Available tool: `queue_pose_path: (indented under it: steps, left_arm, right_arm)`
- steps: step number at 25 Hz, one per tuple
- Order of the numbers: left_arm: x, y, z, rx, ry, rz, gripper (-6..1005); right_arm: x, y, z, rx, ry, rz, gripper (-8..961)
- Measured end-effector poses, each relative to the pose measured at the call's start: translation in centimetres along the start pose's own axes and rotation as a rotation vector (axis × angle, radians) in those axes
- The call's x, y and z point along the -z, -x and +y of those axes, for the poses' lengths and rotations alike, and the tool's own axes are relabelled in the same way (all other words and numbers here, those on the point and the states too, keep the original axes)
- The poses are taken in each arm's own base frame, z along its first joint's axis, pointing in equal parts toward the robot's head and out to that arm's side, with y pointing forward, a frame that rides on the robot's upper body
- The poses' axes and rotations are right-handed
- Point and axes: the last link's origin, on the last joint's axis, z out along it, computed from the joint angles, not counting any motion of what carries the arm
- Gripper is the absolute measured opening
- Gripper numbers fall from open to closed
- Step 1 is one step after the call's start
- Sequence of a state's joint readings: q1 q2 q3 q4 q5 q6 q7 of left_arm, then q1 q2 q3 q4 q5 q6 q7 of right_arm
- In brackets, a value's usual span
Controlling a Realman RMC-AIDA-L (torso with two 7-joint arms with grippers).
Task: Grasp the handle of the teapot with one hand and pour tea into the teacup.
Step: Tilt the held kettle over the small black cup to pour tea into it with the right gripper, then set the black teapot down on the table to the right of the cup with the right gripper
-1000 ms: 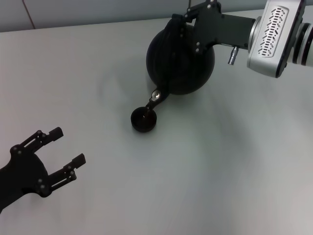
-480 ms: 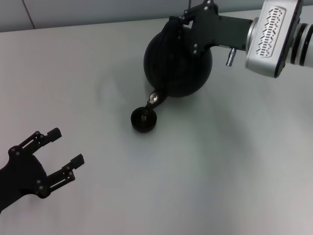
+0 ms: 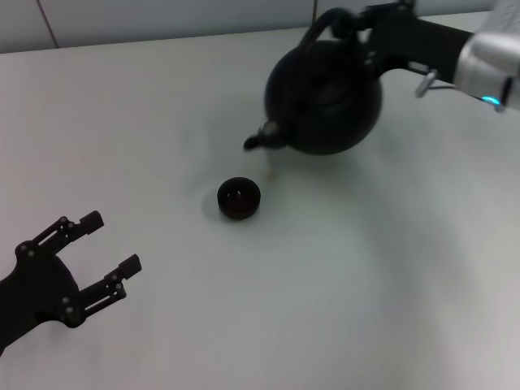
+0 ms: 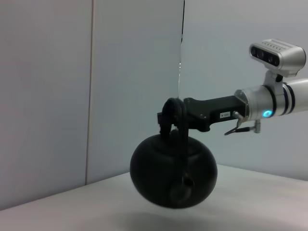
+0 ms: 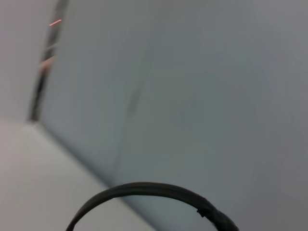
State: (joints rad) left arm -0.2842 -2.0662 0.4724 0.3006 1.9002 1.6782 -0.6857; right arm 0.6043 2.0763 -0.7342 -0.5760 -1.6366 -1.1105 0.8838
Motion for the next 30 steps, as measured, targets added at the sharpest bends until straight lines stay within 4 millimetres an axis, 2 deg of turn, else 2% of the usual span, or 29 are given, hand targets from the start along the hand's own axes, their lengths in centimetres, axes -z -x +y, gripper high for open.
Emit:
queue_pose_path:
  steps: [7,10,13,15,21,25,30]
  left_arm:
    - [-0.2,-0.1,-0.1,-0.006,0.005,0.003,807]
    - [-0.3,-0.2,-0.2,-0.014,0.008,0.005,807]
    - [-0.4,-0.3,-0.2,-0.017,0.010,0.005,807]
    - [-0.4,-0.3,-0.2,-0.017,0.010,0.006,807]
    - [-0.6,-0.3,-0.2,-0.019,0.013,0.009,807]
    - [-0.6,-0.3,0.1,-0.008,0.021,0.020,807]
    - [-0.6,-0.4,0.2,-0.005,0.025,0.025,807]
  right_arm:
    - [4.9,-2.7,-0.8,-0.313,-0.178,-0.079,87]
    - [6.9,-3.7,-0.8,-0.393,-0.229,-0.104,93]
    - [8.1,-4.1,-0.7,-0.433,-0.247,-0.120,98]
    - [8.7,-4.6,-0.2,-0.462,-0.251,-0.126,102]
    - [8.9,-5.8,1.2,-0.494,-0.253,-0.123,113]
    - [8.9,-6.7,2.3,-0.459,-0.270,-0.113,120]
    - [9.1,-7.0,2.4,-0.376,-0.281,-0.092,129]
